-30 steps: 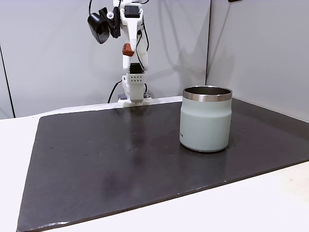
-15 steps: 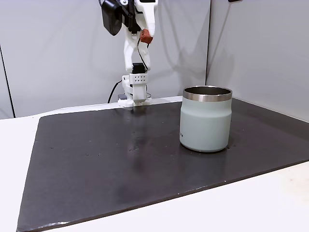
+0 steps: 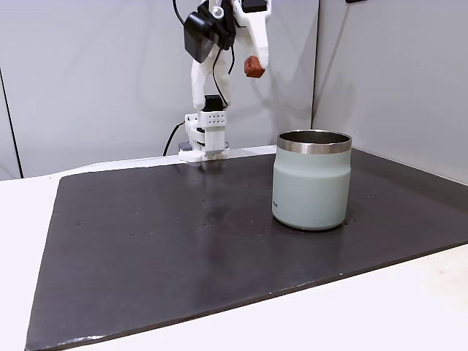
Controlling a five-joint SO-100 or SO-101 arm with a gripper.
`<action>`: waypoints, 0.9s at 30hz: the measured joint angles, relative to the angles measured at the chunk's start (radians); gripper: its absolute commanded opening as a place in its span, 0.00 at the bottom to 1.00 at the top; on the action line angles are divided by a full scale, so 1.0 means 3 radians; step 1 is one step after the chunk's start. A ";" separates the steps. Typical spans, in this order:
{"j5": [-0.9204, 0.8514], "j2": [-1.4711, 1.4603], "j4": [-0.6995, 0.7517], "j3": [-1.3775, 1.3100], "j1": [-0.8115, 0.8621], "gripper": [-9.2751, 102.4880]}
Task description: Grasp a cube and put it in the cup.
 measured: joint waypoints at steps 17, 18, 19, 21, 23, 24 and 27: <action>0.0205 -0.1375 -0.0061 -0.1401 -0.0102 0.15; 0.0205 -0.1447 -0.0077 -0.1488 -0.0107 0.15; 0.0205 -0.1514 -0.0092 -0.1570 -0.0118 0.15; 0.0205 -0.1652 -0.0112 -0.1744 -0.0169 0.15; 0.0205 -0.1790 -0.0118 -0.1897 -0.0235 0.15; 0.0205 -0.1856 -0.0138 -0.1979 -0.0276 0.15; 0.0194 -0.1999 -0.0174 -0.2153 -0.0363 0.15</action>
